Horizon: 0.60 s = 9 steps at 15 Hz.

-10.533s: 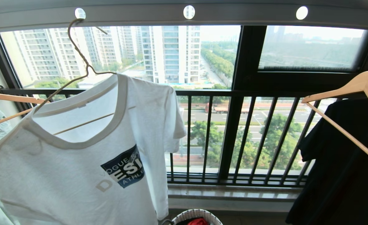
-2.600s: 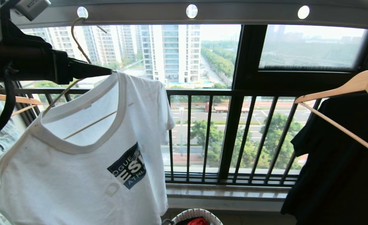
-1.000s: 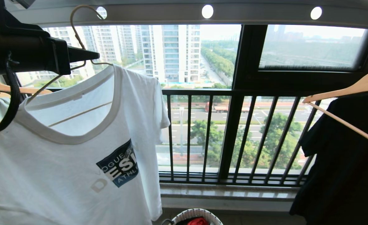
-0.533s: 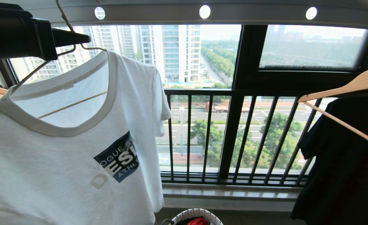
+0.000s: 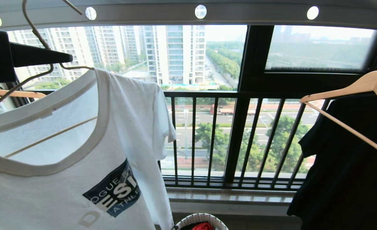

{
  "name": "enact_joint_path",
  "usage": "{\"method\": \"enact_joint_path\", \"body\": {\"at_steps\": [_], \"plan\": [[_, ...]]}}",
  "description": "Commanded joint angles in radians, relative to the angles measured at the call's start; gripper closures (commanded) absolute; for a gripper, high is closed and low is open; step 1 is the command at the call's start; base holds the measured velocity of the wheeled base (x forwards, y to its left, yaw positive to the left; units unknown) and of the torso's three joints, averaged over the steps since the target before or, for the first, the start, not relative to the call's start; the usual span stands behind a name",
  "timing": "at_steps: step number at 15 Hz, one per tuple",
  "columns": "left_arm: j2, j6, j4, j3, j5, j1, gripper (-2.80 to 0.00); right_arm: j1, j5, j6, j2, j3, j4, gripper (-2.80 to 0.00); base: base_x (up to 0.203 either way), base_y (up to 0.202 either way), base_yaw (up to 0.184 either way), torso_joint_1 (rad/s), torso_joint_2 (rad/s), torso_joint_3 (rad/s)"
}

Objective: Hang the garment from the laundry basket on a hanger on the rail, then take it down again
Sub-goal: Take the clothes off the clothes rack

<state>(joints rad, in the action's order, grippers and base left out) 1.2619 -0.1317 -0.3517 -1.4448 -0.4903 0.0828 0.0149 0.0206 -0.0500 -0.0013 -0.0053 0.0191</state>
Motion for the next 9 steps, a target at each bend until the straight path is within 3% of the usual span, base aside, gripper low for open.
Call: {"method": "enact_joint_path", "body": {"at_steps": [1,4,7,9], "plan": [[-0.073,-0.004,-0.007,0.095,-0.003,0.000,0.00,0.000,0.001,-0.001,0.001,0.001,0.001,0.00,0.000,0.000,0.000,0.000,0.00,0.000],[-0.093,-0.003,0.050,0.278,-0.008,0.001,0.00,0.000,0.001,-0.002,0.001,0.001,-0.004,0.00,0.000,0.000,0.000,0.000,0.00,0.000],[-0.097,0.003,0.312,0.475,-0.009,0.002,0.00,0.000,0.003,-0.002,0.004,-0.114,0.019,0.00,0.000,0.000,0.000,0.000,0.00,0.000],[-0.093,0.003,0.387,0.549,-0.010,0.002,0.00,0.000,0.008,-0.002,0.076,-0.232,0.074,0.00,0.000,0.000,0.000,0.000,0.00,0.000]]}}
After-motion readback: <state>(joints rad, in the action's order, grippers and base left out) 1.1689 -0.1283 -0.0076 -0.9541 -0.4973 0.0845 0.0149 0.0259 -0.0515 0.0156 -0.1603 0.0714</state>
